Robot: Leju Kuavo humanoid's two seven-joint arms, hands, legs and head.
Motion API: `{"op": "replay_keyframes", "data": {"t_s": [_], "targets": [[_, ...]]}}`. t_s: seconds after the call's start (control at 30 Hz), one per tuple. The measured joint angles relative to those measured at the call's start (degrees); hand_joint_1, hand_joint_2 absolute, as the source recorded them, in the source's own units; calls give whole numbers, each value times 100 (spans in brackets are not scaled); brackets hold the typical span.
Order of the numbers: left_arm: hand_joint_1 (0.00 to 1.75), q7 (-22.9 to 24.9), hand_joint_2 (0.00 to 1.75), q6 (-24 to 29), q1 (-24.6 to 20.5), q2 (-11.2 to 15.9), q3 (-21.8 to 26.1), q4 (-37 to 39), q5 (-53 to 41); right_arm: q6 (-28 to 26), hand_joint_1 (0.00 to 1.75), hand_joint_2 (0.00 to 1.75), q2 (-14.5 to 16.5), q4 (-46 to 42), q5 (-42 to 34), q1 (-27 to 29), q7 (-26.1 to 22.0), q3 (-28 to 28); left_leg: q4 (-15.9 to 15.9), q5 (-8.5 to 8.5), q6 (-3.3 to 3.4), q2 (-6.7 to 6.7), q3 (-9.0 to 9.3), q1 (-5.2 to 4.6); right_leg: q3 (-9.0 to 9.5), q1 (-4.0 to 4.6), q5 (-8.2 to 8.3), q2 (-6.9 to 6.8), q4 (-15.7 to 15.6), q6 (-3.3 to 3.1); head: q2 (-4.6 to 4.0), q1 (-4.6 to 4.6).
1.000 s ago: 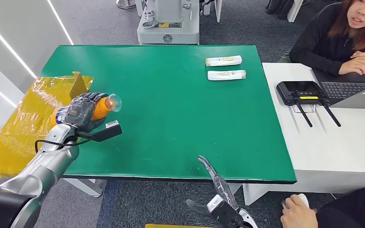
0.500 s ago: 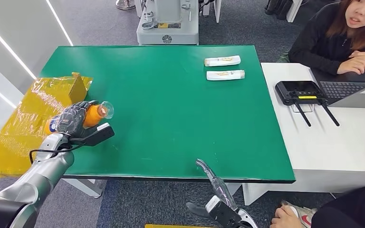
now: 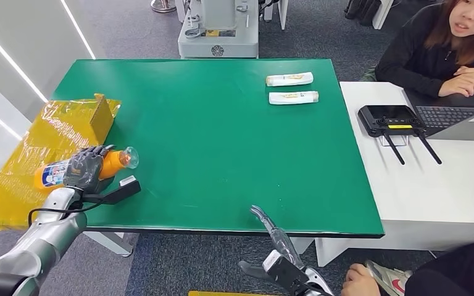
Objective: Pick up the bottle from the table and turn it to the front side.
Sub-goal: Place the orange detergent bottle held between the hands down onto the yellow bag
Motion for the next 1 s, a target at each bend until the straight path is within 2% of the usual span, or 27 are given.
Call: {"op": "replay_keyframes", "data": {"t_s": [0.1,0.2,0.23,0.33,0.37,0.6,0.87,1.0], "targets": [[175,109,175,3,47,58,-204,25,-422,19,0,175,19,95,-26,-53,-66,22,1,0,0,-4,0,0,0,0,0,-3,-1,0,0,1],[175,185,175,-184,79,85,-330,41,-441,19,0,175,35,155,-55,-70,-90,38,1,0,0,-4,-1,0,0,0,0,-5,-1,0,0,0],[161,210,175,-249,83,90,-347,43,-422,19,0,175,41,167,-58,-70,-91,40,1,0,0,-3,-1,0,0,0,0,-4,-1,0,0,0],[30,281,175,-385,93,99,-372,48,-404,21,0,175,57,202,-58,-72,-90,48,1,0,0,-4,-1,0,-1,0,0,-5,-1,0,0,0],[0,318,175,-438,98,103,-381,50,-410,27,0,175,60,216,-58,-75,-90,54,1,0,0,-5,-1,0,-1,0,0,-5,-1,0,0,-1],[0,754,175,-778,60,86,-442,66,-487,91,0,175,83,316,-5,-115,-80,106,0,0,0,-5,3,0,1,0,0,-7,0,0,0,0],[0,1346,175,-621,45,-21,-454,66,-569,80,0,175,99,420,33,-120,-9,134,0,4,-5,-6,8,0,4,0,2,-7,0,-2,0,-1],[0,1372,175,-572,54,-58,-454,68,-503,16,0,175,99,426,38,-56,27,134,0,4,-5,-7,8,0,4,0,2,-8,1,-2,0,-1]]}}
